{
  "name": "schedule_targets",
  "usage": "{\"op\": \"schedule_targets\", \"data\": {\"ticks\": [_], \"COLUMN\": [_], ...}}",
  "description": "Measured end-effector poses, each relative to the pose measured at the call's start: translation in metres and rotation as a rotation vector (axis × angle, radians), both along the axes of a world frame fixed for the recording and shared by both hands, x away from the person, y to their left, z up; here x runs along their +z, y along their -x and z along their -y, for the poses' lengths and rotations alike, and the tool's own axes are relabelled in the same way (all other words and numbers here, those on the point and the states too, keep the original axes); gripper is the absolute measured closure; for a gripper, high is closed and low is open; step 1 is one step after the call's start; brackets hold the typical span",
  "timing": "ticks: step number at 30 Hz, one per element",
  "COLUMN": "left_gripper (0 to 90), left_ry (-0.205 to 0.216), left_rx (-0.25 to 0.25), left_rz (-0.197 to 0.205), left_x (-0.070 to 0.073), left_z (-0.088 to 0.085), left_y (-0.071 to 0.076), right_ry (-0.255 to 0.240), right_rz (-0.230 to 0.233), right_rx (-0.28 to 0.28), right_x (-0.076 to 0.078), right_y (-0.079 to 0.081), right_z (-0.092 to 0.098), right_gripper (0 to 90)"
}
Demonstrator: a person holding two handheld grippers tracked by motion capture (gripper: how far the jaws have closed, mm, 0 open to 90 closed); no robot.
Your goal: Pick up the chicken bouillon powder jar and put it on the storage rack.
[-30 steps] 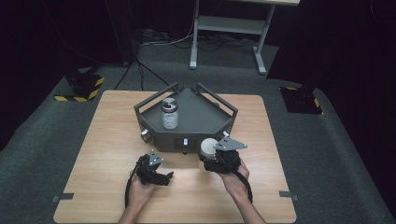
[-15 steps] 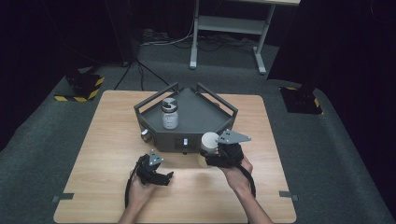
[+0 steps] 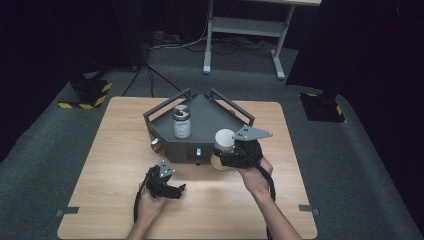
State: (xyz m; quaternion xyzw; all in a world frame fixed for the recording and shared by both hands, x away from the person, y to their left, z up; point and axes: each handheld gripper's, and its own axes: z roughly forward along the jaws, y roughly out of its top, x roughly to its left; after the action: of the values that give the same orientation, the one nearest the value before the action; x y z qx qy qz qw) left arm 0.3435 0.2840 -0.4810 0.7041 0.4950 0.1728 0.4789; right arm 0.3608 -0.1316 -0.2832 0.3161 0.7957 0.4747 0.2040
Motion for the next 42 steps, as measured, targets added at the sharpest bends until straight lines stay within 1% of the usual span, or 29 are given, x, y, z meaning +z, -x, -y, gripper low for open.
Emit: {"op": "schedule_targets", "data": {"ticks": [6,12,13,16,19,22,26,27,31,34,42], "left_gripper": [5.3,5.3,5.3,5.4,5.4,5.4,5.4,5.4,5.5,5.5,5.7], "left_ry": [-0.001,-0.002,-0.002,0.007,0.007,0.001,0.004,0.002,0.003,0.006,0.009], "left_rx": [-0.001,-0.001,-0.001,0.005,0.005,0.002,0.004,0.002,0.005,0.005,0.009], "left_rz": [0.000,-0.001,-0.001,0.004,0.004,0.004,0.002,0.000,0.000,0.003,0.004], "left_x": [0.000,0.000,0.000,-0.001,-0.001,0.000,0.000,0.000,0.000,-0.001,-0.001], "left_z": [0.000,0.000,0.000,0.000,0.000,0.000,0.000,0.000,0.000,0.000,0.001], "left_y": [0.000,0.000,0.000,0.000,0.000,0.000,0.000,0.000,0.000,0.000,0.001], "right_ry": [-0.016,-0.029,-0.029,-0.026,-0.028,-0.019,-0.016,-0.014,-0.014,-0.005,0.001], "right_rz": [-0.001,-0.005,-0.005,-0.007,-0.002,0.009,0.022,0.030,0.026,0.029,0.021], "right_rx": [0.002,-0.007,-0.007,-0.014,-0.019,-0.028,-0.046,-0.059,-0.073,-0.072,-0.105], "right_x": [0.012,0.018,0.018,0.023,0.025,0.027,0.029,0.029,0.030,0.029,0.027], "right_y": [-0.009,-0.017,-0.017,-0.024,-0.027,-0.030,-0.032,-0.033,-0.038,-0.044,-0.056], "right_z": [-0.003,-0.006,-0.006,-0.010,-0.013,-0.017,-0.022,-0.025,-0.029,-0.033,-0.045], "right_gripper": [35.0,35.1,35.1,35.1,35.1,35.1,35.1,35.1,35.1,35.1,35.1]}}
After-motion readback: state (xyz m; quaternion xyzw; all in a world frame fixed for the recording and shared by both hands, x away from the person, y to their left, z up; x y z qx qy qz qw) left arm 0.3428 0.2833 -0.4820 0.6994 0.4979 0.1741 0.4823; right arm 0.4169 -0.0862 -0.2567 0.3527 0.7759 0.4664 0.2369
